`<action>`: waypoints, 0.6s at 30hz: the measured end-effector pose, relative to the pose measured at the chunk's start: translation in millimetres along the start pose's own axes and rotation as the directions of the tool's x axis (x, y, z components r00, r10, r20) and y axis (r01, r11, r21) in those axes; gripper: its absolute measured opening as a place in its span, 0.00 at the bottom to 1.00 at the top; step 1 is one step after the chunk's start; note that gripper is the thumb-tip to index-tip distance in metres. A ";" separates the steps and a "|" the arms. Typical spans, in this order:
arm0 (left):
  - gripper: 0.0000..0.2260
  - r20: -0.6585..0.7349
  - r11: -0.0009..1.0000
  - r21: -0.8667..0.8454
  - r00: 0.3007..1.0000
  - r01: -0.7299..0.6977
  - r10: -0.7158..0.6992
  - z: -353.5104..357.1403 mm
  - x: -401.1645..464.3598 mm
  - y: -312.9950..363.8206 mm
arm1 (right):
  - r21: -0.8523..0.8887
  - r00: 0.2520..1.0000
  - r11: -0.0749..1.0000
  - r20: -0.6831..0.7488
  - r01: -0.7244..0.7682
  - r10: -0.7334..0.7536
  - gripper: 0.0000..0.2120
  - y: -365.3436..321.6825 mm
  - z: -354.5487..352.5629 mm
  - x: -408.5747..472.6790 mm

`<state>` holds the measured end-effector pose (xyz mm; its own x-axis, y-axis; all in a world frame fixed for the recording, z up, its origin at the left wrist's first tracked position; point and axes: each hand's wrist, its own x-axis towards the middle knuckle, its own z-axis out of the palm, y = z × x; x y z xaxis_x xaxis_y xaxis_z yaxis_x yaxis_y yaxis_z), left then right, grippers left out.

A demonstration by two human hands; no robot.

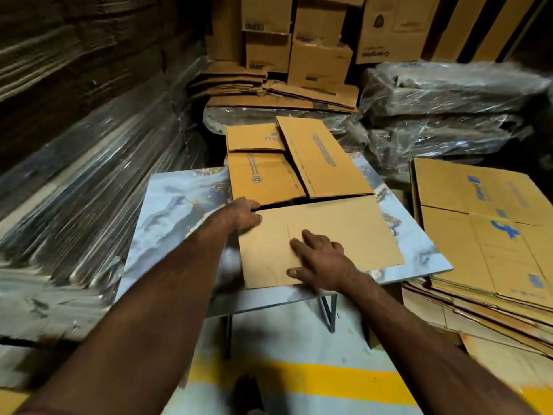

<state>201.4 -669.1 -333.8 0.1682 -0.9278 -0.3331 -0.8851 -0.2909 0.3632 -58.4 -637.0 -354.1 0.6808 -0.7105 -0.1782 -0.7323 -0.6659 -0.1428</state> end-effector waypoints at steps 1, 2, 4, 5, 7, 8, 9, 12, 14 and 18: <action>0.24 -0.016 1.000 0.017 1.000 0.001 0.000 0.9 1.4 0.0 | 0.043 0.999 0.999 -0.053 -0.008 0.011 0.33 3.3 -4.6 4.5; 0.22 -0.028 1.000 0.023 1.000 -0.002 0.003 1.0 4.3 -0.6 | 0.080 0.994 0.997 -0.103 -0.020 0.028 0.32 6.9 -10.9 10.1; 0.17 -0.076 0.999 0.042 0.997 -0.005 0.008 -1.6 7.9 -0.5 | 0.177 0.978 0.984 -0.197 -0.039 0.074 0.31 12.2 -27.9 25.4; 0.14 -0.095 0.999 0.050 0.995 0.004 0.001 -4.1 9.2 1.1 | 0.230 0.968 0.973 -0.236 -0.036 0.091 0.31 14.8 -37.2 35.8; 0.11 -0.125 0.999 0.042 0.992 0.028 -0.022 -8.0 16.9 3.4 | 0.294 0.955 0.956 -0.280 -0.010 0.097 0.30 17.2 -58.2 60.3; 0.11 -0.127 0.999 0.036 0.991 0.040 -0.036 -9.0 22.3 4.9 | 0.310 0.955 0.951 -0.282 0.002 0.090 0.30 16.4 -69.0 73.4; 0.12 -0.118 0.998 0.036 0.992 0.052 -0.048 -11.0 26.9 7.3 | 0.327 0.958 0.945 -0.274 0.011 0.084 0.31 14.9 -78.9 87.6; 0.19 -0.068 0.996 0.068 0.996 0.060 -0.055 -17.4 45.4 8.9 | 0.374 0.975 0.927 -0.209 0.006 0.079 0.33 8.1 -100.7 132.5; 0.23 -0.030 0.995 0.082 0.998 0.061 -0.059 -24.9 61.2 6.5 | 0.389 0.982 0.921 -0.164 -0.019 0.089 0.33 4.1 -108.1 161.4; 0.24 -0.062 0.994 0.028 0.993 0.106 -0.104 -41.1 99.1 -2.8 | 0.468 0.982 0.880 -0.112 -0.081 0.150 0.34 -1.5 -109.6 211.1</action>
<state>238.4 -769.8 -332.1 0.2859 -0.9052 -0.3144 -0.8741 -0.3808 0.3015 88.3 -810.9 -284.8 0.5608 -0.8233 -0.0874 -0.7075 -0.4217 -0.5671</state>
